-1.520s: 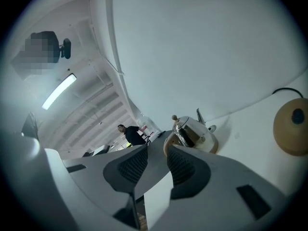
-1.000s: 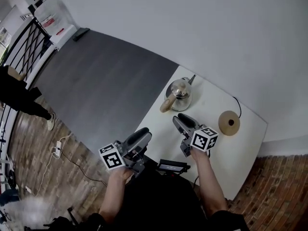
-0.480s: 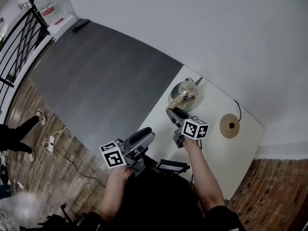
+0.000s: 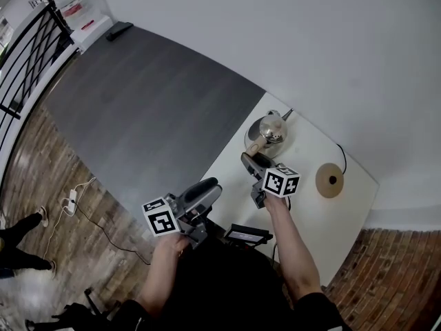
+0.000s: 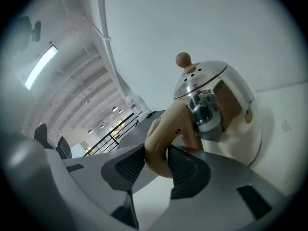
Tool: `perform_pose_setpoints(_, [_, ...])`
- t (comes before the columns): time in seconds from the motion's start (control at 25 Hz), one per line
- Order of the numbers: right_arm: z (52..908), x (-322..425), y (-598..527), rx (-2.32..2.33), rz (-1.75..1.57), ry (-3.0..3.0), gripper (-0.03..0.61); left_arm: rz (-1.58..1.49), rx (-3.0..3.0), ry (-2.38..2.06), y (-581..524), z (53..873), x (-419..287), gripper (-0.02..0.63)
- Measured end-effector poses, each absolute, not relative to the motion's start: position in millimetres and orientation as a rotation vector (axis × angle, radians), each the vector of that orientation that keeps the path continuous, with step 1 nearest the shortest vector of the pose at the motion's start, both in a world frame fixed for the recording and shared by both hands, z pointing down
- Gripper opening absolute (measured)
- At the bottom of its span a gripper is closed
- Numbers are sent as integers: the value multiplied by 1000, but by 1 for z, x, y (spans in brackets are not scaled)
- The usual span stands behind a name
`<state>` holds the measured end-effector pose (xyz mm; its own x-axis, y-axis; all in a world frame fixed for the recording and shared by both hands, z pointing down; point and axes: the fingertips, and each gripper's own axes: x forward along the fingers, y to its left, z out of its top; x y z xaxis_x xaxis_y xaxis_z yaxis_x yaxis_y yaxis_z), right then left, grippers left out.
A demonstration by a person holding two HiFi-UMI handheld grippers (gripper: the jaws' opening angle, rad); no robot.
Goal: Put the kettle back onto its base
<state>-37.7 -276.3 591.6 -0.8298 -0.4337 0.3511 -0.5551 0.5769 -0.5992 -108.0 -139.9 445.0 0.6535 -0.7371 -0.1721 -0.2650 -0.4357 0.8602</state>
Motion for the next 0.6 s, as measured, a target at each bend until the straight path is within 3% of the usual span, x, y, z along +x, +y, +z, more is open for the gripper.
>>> perform_pose_setpoints(0.6, [586,50,-248,841,921,-2604,146,-599,2048,-693,-152,438,-65,187])
